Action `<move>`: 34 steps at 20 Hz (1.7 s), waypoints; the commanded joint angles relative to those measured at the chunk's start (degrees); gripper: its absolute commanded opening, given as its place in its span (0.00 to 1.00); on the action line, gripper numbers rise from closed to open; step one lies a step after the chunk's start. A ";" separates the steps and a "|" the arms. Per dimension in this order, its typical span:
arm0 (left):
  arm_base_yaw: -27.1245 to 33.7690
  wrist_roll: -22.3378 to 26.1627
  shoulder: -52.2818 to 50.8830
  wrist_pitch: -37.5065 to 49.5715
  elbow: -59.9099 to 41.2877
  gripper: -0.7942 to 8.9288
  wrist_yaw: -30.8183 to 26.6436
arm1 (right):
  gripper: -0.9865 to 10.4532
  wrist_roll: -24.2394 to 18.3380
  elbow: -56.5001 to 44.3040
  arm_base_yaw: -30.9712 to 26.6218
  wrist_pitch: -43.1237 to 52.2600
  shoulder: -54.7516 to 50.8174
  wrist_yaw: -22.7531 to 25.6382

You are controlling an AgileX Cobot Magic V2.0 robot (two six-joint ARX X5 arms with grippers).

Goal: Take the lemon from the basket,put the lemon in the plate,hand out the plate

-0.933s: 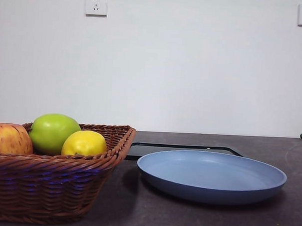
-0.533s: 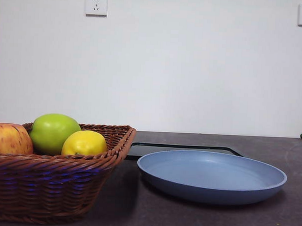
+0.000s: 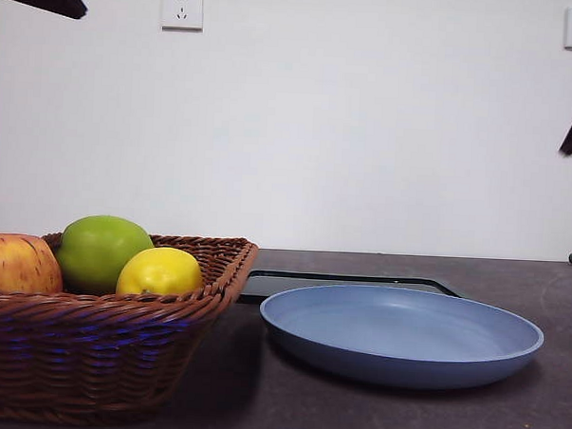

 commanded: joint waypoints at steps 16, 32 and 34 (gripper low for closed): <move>-1.49 1.38 0.52 0.70 0.92 0.36 -0.17 | 0.27 2.93 0.96 7.93 16.59 29.79 7.23; -1.49 -2.99 0.61 0.28 0.92 0.36 -5.75 | 0.09 3.89 0.96 5.64 11.43 21.62 7.23; -1.53 -5.38 0.70 -0.17 0.92 0.37 -9.01 | 0.09 3.85 0.96 4.02 9.77 18.73 7.23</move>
